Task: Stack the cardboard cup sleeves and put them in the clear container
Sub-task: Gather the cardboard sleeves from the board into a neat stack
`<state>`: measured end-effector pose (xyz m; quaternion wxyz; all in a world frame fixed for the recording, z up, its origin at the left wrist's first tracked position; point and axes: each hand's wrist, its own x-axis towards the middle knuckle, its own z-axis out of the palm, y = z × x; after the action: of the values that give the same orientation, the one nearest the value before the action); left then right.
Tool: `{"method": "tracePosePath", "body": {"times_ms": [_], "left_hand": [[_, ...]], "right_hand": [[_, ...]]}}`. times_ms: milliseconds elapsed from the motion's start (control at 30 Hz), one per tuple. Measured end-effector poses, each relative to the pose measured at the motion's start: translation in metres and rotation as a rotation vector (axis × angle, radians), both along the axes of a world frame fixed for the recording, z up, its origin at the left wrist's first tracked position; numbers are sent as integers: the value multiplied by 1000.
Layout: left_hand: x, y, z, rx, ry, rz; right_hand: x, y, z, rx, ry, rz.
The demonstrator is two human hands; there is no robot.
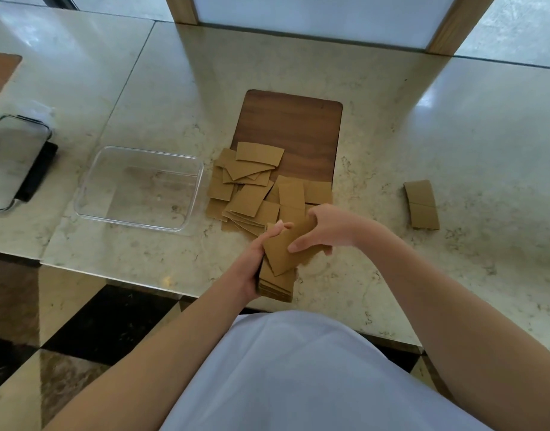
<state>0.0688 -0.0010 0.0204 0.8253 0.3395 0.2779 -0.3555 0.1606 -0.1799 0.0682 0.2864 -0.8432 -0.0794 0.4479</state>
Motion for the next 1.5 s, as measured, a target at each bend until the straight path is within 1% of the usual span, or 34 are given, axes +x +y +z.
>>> {"method": "tracePosePath", "body": {"times_ms": [67, 133, 200, 300, 400, 467, 500, 567, 633, 667, 733, 800, 900, 1033, 1100, 1200, 1300, 1333, 1400, 1433, 1500], "left_hand": [[-3, 4, -1, -27, -7, 10], [-5, 5, 0, -17, -15, -11], [-7, 3, 0, -14, -8, -19], [-9, 2, 1, -93, 10, 20], [-13, 6, 1, -102, -3, 70], [-15, 10, 1, -111, -11, 105], [-15, 12, 1, -129, -10, 131], [-14, 17, 1, -162, -18, 189], [-13, 24, 0, -130, -26, 232], [-13, 28, -1, -96, -19, 242], [-13, 34, -3, -39, 12, 250], [-13, 37, -7, -9, 46, 264], [-11, 41, -9, -27, 97, 301], [-6, 45, -12, -16, 160, 337], [-4, 46, -13, -11, 173, 348], [1, 46, -13, 14, 160, 335], [7, 46, -16, 81, 158, 284], [7, 46, -17, 103, 145, 250], [8, 44, -19, 115, 82, 132], [8, 43, -19, 126, 52, 67], [8, 37, -20, 144, 26, -45]], "right_hand": [[0, 3, -2, 12, -98, -64], [-2, 7, -5, 64, -176, -68], [-5, 11, -6, 147, -195, -64], [-17, 21, -10, 171, -234, -3], [-26, 26, -16, 169, -186, 55], [-27, 25, -21, 221, -107, 52], [-26, 23, -25, 265, -65, -25], [-21, 21, -37, 283, -34, -326], [-10, 20, -55, 163, -69, -606], [-4, 19, -63, 92, -82, -681], [4, 21, -79, -2, -91, -717], [10, 26, -89, -46, -114, -712], [16, 38, -95, -98, -159, -715], [21, 44, -99, -164, -156, -706], [22, 45, -99, -129, -152, -736], [21, 43, -93, 36, -121, -885], [10, 30, -71, 170, -101, -995], [3, 25, -61, 238, -40, -975], [-17, 17, -45, 338, 132, -802], [-27, 18, -40, 328, 204, -671], [-45, 22, -36, 248, 230, -466]]}}
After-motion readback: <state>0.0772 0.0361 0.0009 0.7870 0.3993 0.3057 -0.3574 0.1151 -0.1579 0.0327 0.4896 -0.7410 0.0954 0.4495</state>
